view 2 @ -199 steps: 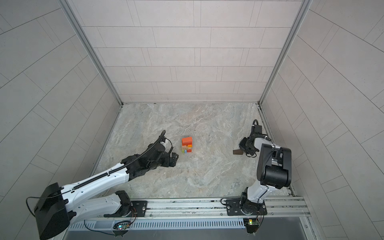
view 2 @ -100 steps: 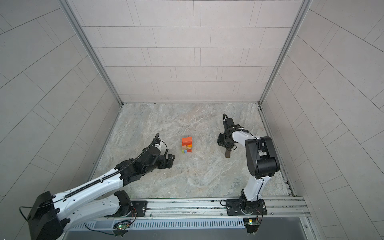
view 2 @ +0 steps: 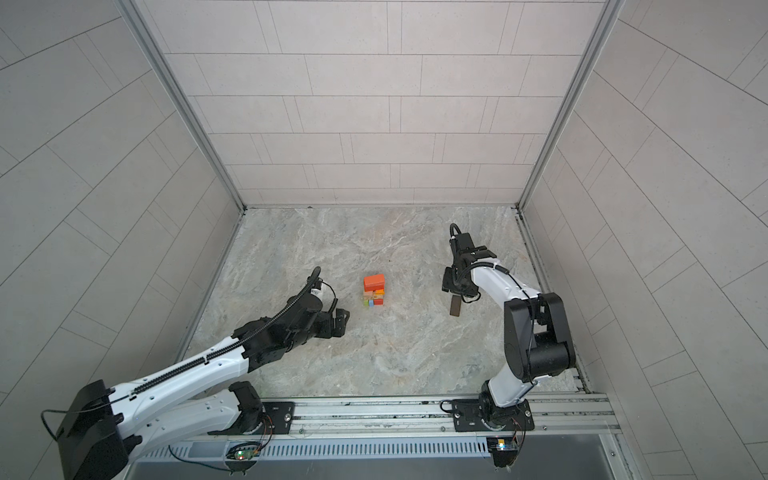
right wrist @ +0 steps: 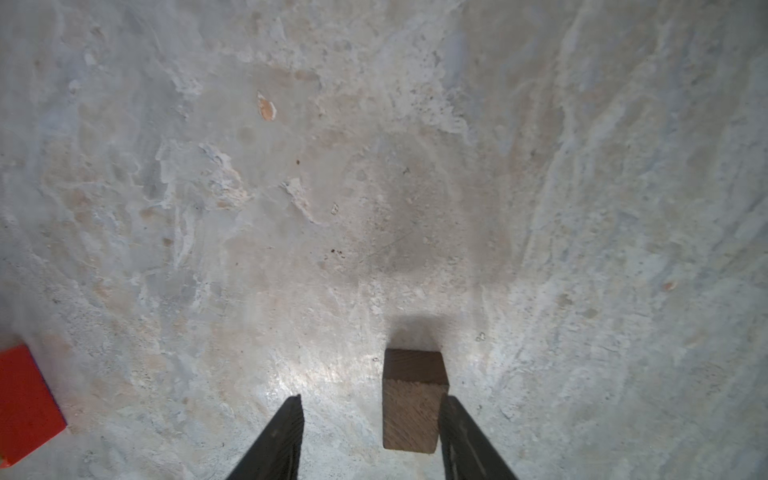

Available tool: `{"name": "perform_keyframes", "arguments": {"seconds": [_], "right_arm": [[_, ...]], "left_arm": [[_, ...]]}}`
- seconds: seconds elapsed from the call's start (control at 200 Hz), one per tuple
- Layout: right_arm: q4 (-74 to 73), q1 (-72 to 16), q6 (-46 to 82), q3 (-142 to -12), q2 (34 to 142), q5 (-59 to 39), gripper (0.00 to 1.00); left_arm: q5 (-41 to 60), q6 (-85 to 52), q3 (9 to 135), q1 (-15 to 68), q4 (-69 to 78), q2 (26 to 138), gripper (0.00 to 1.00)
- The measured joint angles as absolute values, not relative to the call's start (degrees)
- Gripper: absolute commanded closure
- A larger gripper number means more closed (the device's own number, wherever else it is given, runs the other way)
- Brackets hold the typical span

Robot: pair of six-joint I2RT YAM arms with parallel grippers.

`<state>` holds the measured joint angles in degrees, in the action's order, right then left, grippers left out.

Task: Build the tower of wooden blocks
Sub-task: 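Lift the dark brown wedge with the right gripper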

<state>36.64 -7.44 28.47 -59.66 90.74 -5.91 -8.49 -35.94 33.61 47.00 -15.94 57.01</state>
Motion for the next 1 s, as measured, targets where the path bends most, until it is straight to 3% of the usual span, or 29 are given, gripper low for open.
{"name": "perform_keyframes", "arguments": {"seconds": [0.475, 1.001], "right_arm": [[34.5, -7.3, 28.6, -57.3, 93.4, -3.2, 0.45], [32.3, -7.3, 29.0, -57.3, 97.7, -3.0, 0.69]], "left_arm": [[-9.7, -35.6, 31.9, 45.1, -13.3, 60.5, 0.00], [-10.3, -36.1, 31.2, 43.2, -9.7, 65.5, 0.00]]}}
